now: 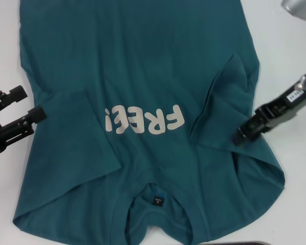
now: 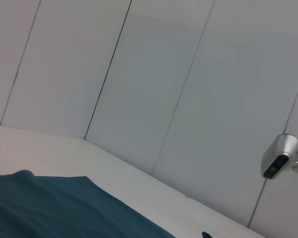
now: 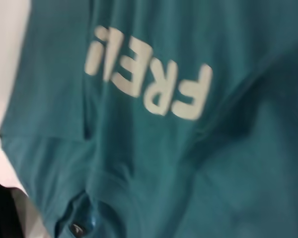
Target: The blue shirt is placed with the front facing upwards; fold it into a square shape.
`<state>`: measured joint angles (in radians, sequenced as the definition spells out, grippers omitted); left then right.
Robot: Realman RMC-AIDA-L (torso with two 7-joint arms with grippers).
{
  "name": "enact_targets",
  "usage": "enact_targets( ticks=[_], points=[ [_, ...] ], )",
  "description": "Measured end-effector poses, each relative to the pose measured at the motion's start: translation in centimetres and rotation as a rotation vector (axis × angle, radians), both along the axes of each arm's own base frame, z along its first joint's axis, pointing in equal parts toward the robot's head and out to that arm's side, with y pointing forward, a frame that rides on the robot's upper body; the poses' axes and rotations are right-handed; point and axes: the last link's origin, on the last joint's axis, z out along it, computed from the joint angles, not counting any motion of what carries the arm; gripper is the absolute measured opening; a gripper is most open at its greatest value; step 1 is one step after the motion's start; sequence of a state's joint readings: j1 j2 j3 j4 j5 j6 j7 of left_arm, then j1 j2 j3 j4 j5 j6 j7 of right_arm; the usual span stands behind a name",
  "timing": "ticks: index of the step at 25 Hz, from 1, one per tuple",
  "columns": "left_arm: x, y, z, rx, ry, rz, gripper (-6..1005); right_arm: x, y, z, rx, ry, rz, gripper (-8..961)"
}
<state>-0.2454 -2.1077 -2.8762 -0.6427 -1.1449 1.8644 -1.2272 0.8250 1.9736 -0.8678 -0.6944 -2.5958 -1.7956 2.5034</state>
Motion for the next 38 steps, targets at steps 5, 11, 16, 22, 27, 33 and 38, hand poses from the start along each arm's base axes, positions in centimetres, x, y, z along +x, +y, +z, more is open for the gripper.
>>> enact_targets(
  ticks=[5, 11, 16, 22, 27, 33, 38],
  points=[
    [0.0, 0.1, 0.0, 0.003, 0.001, 0.001, 812, 0.0, 0.5, -0.1, 0.037, 0.003, 0.008, 645],
    [0.0, 0.2, 0.2, 0.019, -0.002, 0.005, 813, 1.1, 2.6, 2.1, 0.236, -0.004, -0.049, 644],
    [-0.1, 0.1, 0.3, 0.029, -0.006, 0.01, 813, 0.9, 4.0, 1.3, 0.339, 0.014, -0.048, 643],
    [-0.1, 0.1, 0.4, 0.046, -0.015, 0.013, 813, -0.8, 4.5, -2.5, 0.363, 0.068, -0.041, 645],
    [-0.1, 0.1, 0.5, 0.051, -0.017, 0.014, 812, -2.0, 5.0, -4.2, 0.393, 0.09, -0.021, 646],
    [-0.1, 0.1, 0.5, 0.053, -0.017, 0.015, 812, -3.2, 5.8, -3.6, 0.442, 0.18, -0.031, 648],
    [-0.1, 0.2, 0.5, 0.055, -0.014, 0.018, 812, -3.3, 5.3, -2.0, 0.363, 0.178, -0.053, 650]
  ],
)
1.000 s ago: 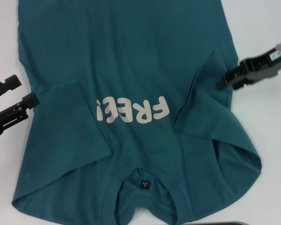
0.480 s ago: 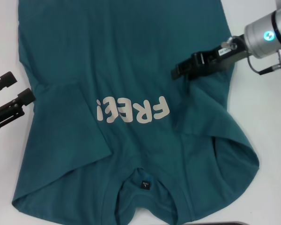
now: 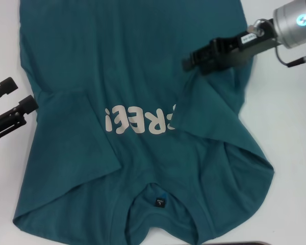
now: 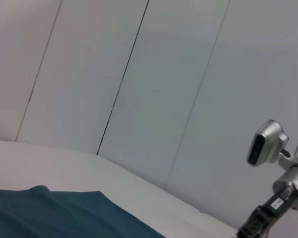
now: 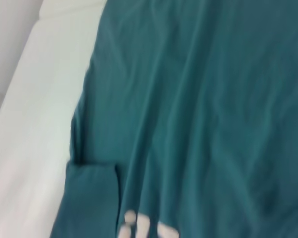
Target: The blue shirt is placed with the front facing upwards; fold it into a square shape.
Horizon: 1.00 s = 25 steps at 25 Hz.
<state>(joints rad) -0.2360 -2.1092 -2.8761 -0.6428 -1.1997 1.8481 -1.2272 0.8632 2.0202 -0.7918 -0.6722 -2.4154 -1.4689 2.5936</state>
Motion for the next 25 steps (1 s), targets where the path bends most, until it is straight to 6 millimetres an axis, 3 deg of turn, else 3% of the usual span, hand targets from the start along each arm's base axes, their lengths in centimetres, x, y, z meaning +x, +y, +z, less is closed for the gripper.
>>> enact_targets(
  ticks=[6, 12, 16, 19, 22, 25],
  points=[
    [0.0, 0.1, -0.1, 0.002, 0.003, 0.005, 811, 0.7, -1.2, 1.1, -0.121, -0.084, -0.002, 652],
    [0.1, 0.2, -0.1, 0.006, -0.001, 0.004, 811, 0.5, -0.4, 1.7, 0.0, 0.023, 0.049, 654],
    [-0.1, 0.2, 0.5, 0.013, -0.046, 0.04, 811, 0.0, -0.9, 3.2, 0.218, 0.241, 0.298, 655],
    [-0.5, 0.4, 1.5, -0.054, -0.11, 0.111, 811, 1.1, -2.3, 5.0, 0.469, 0.37, 0.498, 656],
    [-0.6, 0.6, 2.3, -0.151, -0.141, 0.151, 811, 3.3, -3.9, 6.5, 0.632, 0.381, 0.569, 657],
    [-0.3, 0.5, 2.6, -0.248, -0.147, 0.149, 810, 4.5, -5.1, 7.4, 0.645, 0.327, 0.607, 658]
  ],
)
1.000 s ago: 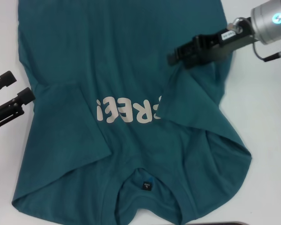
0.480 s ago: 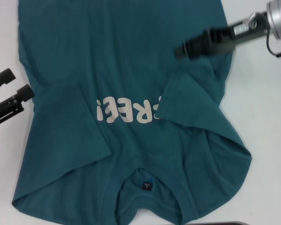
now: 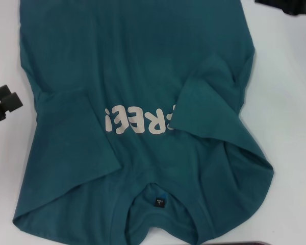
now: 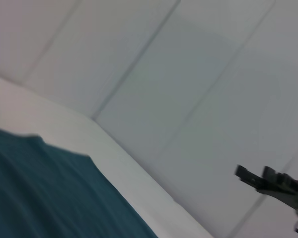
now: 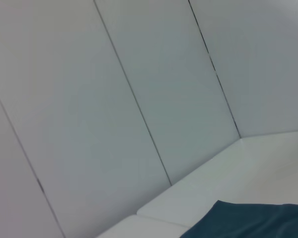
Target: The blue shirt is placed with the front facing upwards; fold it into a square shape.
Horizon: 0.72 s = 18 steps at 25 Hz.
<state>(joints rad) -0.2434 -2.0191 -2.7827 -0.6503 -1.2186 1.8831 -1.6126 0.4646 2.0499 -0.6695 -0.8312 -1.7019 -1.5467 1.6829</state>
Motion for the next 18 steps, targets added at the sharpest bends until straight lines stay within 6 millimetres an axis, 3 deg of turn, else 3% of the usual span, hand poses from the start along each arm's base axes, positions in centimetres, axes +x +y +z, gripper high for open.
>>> enact_targets(
  ticks=[5, 11, 14, 18],
  points=[
    [0.5, -0.3, 0.3, -0.054, -0.037, -0.015, 810, 0.2, -2.4, 0.6, -0.084, -0.023, 0.088, 838],
    [0.9, -1.2, 1.1, -0.184, -0.128, 0.044, 810, 0.5, -4.5, 1.5, -0.176, 0.199, 0.059, 924],
    [0.9, -2.2, 1.5, -0.31, -0.181, 0.117, 810, 0.7, -5.5, 2.0, -0.215, 0.269, 0.059, 903],
    [0.3, -3.1, 1.6, -0.474, -0.224, 0.274, 809, 0.9, -5.0, 2.8, -0.36, 0.289, -0.083, 894]
  ],
)
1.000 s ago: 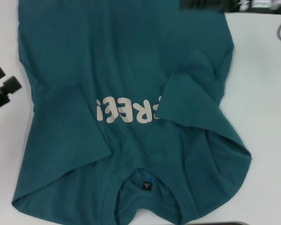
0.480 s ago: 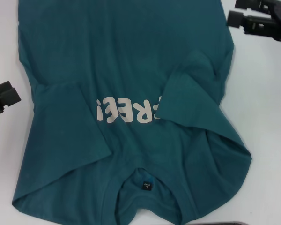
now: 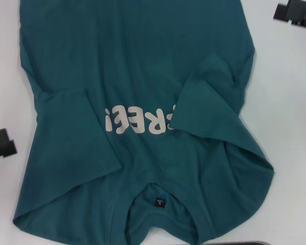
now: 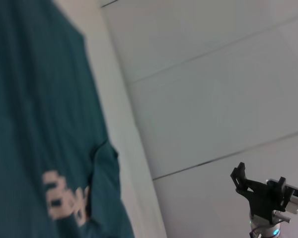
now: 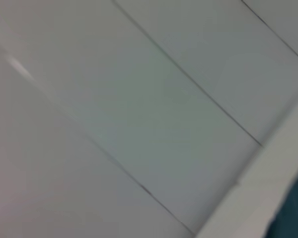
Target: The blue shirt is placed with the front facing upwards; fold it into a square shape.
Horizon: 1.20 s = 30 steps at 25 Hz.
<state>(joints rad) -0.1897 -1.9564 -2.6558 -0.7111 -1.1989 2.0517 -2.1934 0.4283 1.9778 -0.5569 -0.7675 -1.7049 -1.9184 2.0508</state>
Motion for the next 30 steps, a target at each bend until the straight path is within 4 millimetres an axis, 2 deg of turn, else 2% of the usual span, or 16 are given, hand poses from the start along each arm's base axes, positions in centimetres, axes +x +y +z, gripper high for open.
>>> enact_targets(
  ticks=[3, 7, 11, 20, 30],
  points=[
    [-0.8, -0.7, 0.7, -0.047, -0.018, 0.105, 809, 0.5, 1.1, 0.5, -0.073, -0.061, -0.093, 887],
    [-1.7, -1.5, 1.7, -0.05, -0.031, 0.183, 809, 2.0, 2.1, 1.1, -0.114, -0.23, -0.175, 880],
    [-2.1, -1.8, 1.5, -0.094, -0.021, 0.211, 809, 2.7, 2.4, 1.4, -0.155, -0.333, -0.202, 880],
    [-2.7, -2.1, 0.9, -0.202, 0.037, 0.258, 809, 2.2, 2.1, 0.7, -0.212, -0.321, -0.191, 881],
    [-3.6, -2.7, 0.7, -0.281, 0.105, 0.309, 810, 2.8, 2.4, 0.6, -0.238, -0.354, -0.252, 880]
  ],
)
